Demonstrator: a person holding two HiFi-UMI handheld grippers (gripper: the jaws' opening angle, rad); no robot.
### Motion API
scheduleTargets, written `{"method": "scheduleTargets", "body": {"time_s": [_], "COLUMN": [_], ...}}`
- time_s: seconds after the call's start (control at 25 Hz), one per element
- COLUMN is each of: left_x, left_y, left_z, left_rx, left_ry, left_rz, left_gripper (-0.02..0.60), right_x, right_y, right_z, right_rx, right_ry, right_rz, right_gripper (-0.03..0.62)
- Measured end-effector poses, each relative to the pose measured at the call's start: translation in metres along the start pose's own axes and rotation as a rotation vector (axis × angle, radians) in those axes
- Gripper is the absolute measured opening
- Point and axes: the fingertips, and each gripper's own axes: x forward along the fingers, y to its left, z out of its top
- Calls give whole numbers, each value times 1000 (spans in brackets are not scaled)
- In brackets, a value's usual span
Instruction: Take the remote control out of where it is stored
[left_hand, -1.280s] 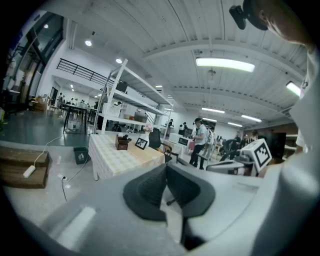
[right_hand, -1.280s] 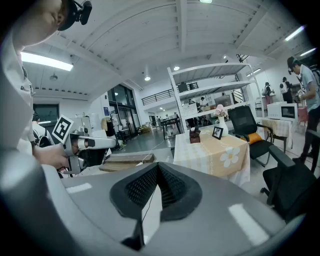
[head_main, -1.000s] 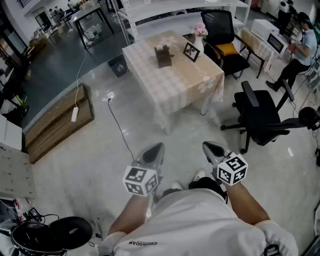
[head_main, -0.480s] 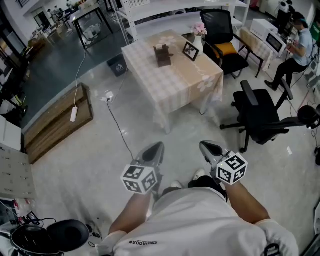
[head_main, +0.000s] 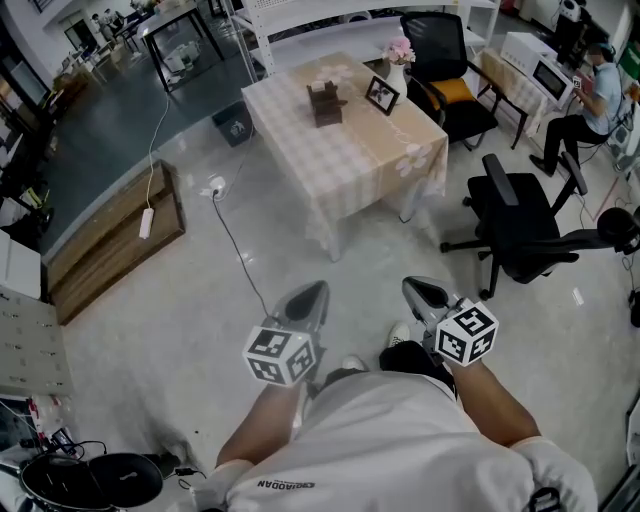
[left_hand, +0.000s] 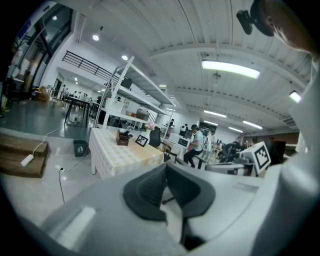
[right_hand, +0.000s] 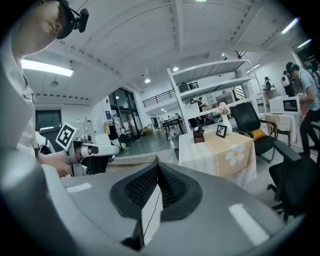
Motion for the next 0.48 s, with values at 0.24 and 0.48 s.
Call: {"method": "scheduleTargets", "body": {"time_s": [0.24, 0.48], "left_x": [13, 37], "left_y": [-1, 5], "left_z": [2, 8], "left_rx": [7, 9], "left_ry": [26, 36], "left_rz": [-1, 18], "left_gripper": [3, 3], "right_x": [1, 13], "right_y": [-14, -40], "right_z": [5, 12], "right_rx": [9, 19], "right_ry": [-1, 5], "right_rz": [-6, 4], "right_gripper": [5, 5]}}
